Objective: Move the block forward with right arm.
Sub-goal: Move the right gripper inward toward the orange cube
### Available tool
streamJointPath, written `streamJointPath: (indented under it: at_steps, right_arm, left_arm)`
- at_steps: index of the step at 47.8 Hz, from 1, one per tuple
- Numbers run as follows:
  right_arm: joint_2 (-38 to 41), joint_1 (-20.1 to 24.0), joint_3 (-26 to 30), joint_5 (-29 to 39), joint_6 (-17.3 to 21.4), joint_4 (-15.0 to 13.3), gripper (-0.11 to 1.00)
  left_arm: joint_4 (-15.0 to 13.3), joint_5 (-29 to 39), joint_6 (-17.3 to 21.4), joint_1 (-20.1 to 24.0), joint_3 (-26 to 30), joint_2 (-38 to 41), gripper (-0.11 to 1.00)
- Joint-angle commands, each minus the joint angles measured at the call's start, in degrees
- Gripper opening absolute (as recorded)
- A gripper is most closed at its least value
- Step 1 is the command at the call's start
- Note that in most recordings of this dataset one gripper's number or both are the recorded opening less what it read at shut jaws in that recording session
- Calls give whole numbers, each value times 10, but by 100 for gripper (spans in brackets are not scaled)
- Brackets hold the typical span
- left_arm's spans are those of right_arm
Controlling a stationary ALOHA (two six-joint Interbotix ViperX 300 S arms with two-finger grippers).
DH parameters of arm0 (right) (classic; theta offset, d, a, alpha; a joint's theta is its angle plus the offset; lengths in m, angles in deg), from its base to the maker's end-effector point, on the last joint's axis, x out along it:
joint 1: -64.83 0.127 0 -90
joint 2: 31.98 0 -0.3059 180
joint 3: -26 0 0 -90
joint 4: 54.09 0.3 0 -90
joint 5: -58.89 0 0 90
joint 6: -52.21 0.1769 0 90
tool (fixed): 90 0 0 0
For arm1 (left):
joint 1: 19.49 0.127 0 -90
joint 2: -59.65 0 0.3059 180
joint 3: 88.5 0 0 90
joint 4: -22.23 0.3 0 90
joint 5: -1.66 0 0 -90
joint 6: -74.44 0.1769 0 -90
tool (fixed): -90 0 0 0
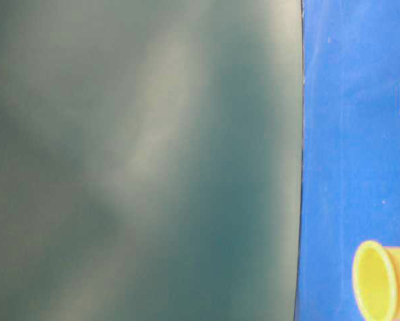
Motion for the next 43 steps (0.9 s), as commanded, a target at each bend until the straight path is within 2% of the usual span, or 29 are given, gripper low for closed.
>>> streamJointPath:
  at_steps: [1,5,10,15,21,33,43]
  right_arm:
    - [3,2,13,-3,4,2,0]
    - [9,2,37,34,10,8,0]
    - [23,2,76,120,20,10,0]
    - [47,-2,127,229,34,9,0]
    - [78,-14,175,309,60,10,0]
    - [138,-52,241,369,137,8,0]
    - [169,-52,253,388,148,9,0]
  left_arm:
    - [5,12,4,1,17,3,0]
    - [6,40,4,1,28,4,1]
    - [5,67,2,1,35,4,1]
    - [6,73,2,1,37,6,1]
    - [5,72,2,1,38,7,1]
    - [6,72,1,1,39,7,1]
    - [5,72,-4,1,43,7,1]
